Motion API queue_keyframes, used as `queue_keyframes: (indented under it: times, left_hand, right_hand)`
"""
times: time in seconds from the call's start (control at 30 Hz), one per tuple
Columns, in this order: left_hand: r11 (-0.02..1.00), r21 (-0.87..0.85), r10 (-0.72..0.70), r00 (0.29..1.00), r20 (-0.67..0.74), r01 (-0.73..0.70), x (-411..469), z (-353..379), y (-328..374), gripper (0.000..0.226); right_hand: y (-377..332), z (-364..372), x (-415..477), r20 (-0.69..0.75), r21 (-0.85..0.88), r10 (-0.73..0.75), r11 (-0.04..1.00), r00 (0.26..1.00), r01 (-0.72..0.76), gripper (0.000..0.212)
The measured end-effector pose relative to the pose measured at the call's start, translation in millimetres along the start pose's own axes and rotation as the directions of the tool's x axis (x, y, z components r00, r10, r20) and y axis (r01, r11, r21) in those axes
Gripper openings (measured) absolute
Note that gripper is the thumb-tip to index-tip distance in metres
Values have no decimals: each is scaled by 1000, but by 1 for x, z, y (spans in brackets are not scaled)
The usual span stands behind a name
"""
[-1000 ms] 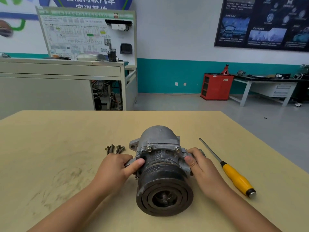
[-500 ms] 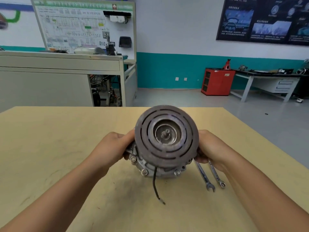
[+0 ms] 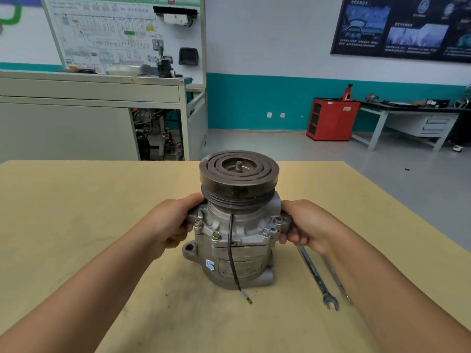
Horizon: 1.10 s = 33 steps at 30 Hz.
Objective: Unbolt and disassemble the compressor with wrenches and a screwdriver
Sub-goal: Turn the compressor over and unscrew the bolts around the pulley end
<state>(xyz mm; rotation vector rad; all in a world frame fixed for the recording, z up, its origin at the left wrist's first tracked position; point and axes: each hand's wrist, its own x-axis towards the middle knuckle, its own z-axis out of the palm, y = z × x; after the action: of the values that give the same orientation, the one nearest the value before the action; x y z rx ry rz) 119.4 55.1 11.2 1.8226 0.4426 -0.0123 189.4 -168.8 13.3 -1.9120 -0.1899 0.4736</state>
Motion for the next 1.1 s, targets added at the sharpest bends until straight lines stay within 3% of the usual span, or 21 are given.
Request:
queue_keyframes:
  times: [0.17,0.27,0.4,0.53,0.63,0.77,0.9,0.97,1.03,1.1]
  left_hand:
    - [1000,0,25,1000,-15,-25,2,1,-4,65]
    - [997,-53,48,998,-33,-50,2,4,-5,63]
    - [990,-125,57,998,-36,-61,2,8,-4,61]
    - [988,-132,71,997,-30,-74,1,9,-4,60]
    - [986,-150,60,997,-47,-66,-1,9,-5,57]
    - [981,-173,70,992,-108,-88,-2,11,-6,53]
    - [972,-200,87,982,-169,-121,0,14,-6,50]
    - [979,-55,171,934,-313,-197,0,17,-9,49]
    - [912,259,408,781,-474,-319,-3,19,-15,48]
    - [793,362,609,637,-473,-489,-14,23,-21,41]
  right_hand:
    - [9,-30,-9,-59,15,-60,998,996,61,36]
    - [20,-49,-23,-167,-231,-131,969,977,90,21]
    - [38,-48,-32,-138,-671,-90,741,986,-26,19]
    - [47,-34,-31,-166,-872,6,466,986,-150,34]
    - [48,-25,-30,-154,-926,35,343,987,-156,38]
    - [41,-21,-26,-112,-917,122,370,986,-149,35]
    - [39,-9,-23,-114,-947,95,290,989,-137,26]
    - [38,-3,-23,-111,-960,62,250,992,-123,23]
    - [37,2,-21,-106,-967,40,228,994,-112,19]
    - [38,5,-18,-112,-967,22,226,993,-114,15]
